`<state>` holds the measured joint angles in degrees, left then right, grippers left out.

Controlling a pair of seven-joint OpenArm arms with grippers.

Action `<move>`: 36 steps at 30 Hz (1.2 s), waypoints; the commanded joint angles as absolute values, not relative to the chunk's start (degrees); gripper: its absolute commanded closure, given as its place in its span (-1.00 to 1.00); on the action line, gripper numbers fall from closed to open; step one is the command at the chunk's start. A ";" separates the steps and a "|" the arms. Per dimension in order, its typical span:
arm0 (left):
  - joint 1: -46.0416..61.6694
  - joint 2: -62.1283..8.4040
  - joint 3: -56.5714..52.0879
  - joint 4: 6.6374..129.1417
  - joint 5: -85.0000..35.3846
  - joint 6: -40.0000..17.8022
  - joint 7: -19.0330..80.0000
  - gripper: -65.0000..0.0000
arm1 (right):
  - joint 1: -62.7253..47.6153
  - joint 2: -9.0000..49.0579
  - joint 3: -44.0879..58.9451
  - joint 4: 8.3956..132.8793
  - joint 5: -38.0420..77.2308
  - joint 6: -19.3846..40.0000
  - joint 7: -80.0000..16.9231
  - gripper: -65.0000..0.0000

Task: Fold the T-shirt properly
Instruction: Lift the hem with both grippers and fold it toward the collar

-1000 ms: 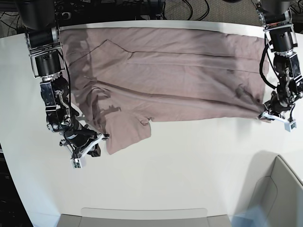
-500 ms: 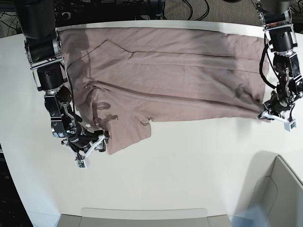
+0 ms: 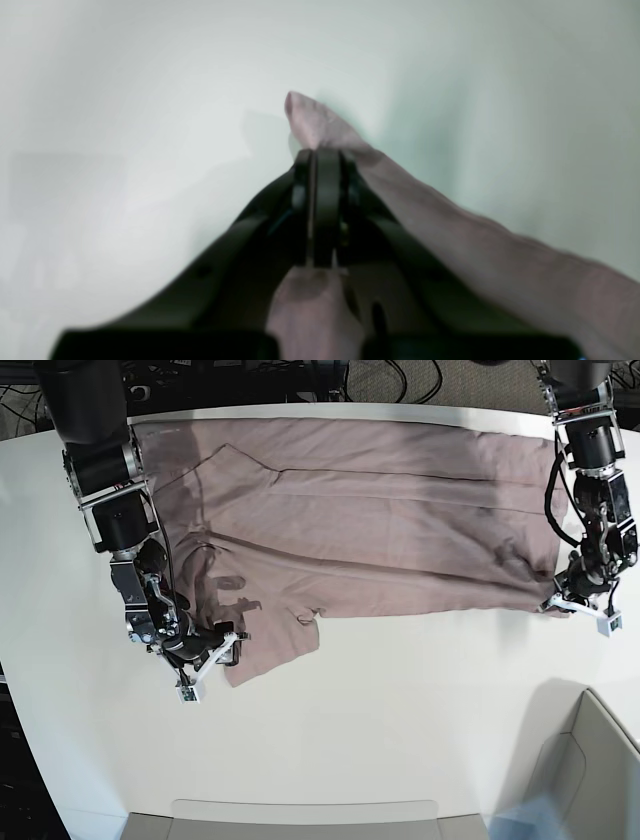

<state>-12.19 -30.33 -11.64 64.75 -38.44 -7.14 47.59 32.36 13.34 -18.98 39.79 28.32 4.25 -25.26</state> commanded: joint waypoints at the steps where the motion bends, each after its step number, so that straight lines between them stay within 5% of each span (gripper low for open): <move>1: -13.32 -31.52 -11.91 65.63 -38.73 -7.34 46.64 1.00 | 33.80 12.88 -18.95 39.96 28.26 4.18 -25.36 0.03; 9: -13.32 -30.46 -11.91 65.63 -38.64 -7.34 46.90 1.00 | 33.63 10.59 -22.46 40.22 28.26 9.71 -25.98 0.07; 12: -13.32 -30.37 -11.91 65.63 -38.64 -7.34 46.90 1.00 | 33.63 10.59 -23.96 40.22 28.26 9.71 -25.98 0.36; 16: -12.26 -30.37 -11.91 65.63 -38.81 -7.34 46.90 1.00 | 33.63 10.77 -23.69 40.31 28.26 9.71 -25.54 1.00; 25: -12.26 -30.37 -11.91 65.71 -38.73 -7.34 46.64 1.00 | 33.98 14.46 -23.16 45.76 28.44 8.04 -19.30 1.00; 36: -12.35 -30.73 -12.26 65.71 -38.73 -7.34 46.81 1.00 | 32.22 16.75 -14.55 56.48 28.35 6.46 -22.99 1.00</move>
<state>-11.11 -29.28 -11.68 64.75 -38.52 -7.14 47.83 30.50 15.92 -15.22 55.68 28.25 6.46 -24.53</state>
